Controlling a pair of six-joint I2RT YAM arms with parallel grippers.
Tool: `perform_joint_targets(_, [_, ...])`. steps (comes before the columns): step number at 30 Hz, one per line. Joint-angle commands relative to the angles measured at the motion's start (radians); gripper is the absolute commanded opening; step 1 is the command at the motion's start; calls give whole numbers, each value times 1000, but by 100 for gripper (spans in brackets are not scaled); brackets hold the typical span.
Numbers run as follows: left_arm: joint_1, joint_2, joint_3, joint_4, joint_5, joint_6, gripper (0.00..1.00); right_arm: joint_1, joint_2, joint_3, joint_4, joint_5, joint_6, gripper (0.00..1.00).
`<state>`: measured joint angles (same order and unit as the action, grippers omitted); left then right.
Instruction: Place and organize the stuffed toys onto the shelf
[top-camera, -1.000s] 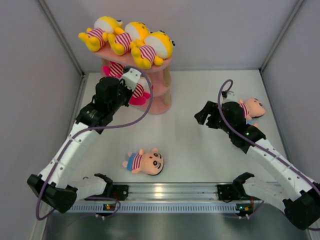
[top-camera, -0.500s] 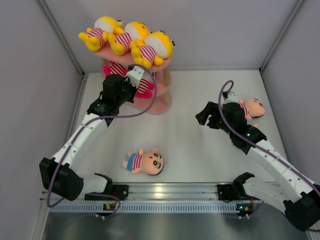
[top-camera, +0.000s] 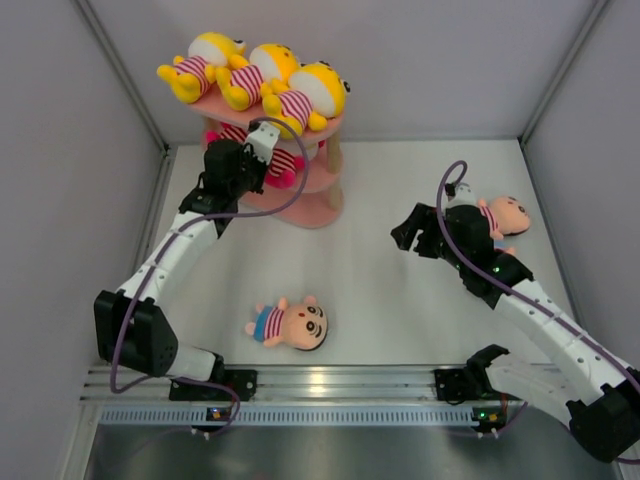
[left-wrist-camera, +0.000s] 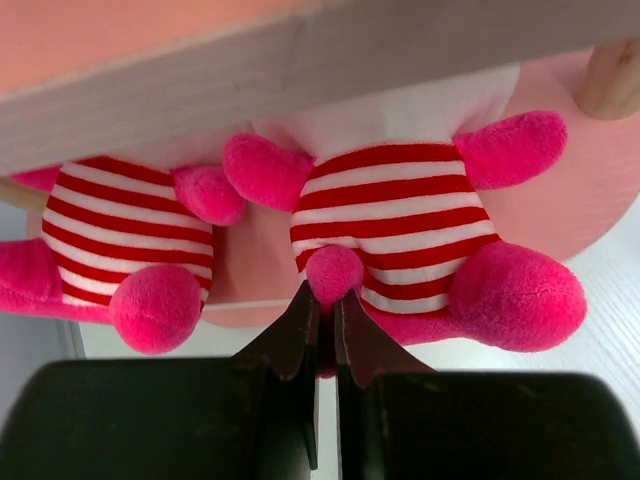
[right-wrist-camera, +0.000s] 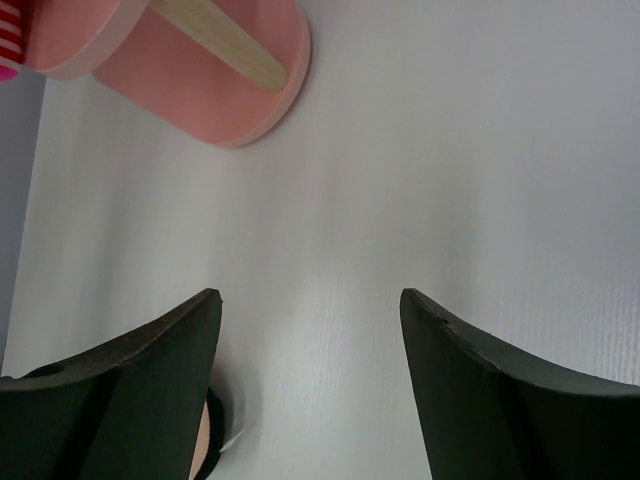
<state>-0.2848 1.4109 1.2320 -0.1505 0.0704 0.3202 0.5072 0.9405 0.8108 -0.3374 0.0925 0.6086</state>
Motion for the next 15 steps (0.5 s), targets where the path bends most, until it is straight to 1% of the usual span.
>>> perform_joint_targets(1, [-1,33,64,75,8,3,7,-18,-5,-4,31,3,-13,72])
perform_joint_targets(6, [1,56,87,77,-1,3,8,-18,-9,-9,23,1,-13,73])
perform_joint_targets(9, [1,59,92,75,3,0,11,-18,-17,-13,21,3,-12,73])
perform_joint_targets(10, [-1,59,93,75,3,0,13,-18,-17,-13,20,0,-13,73])
perform_joint_targets(11, [1,57,93,75,2,2,17,-18,-17,-13,15,0,-10,73])
perform_joint_targets(14, [1,30,63,74,-10,6,24,-18,-25,-13,14,-4,-9,73])
perform_joint_targets(15, [-1,19,63,75,-15,10,26,-18,-26,-13,12,-4,-10,73])
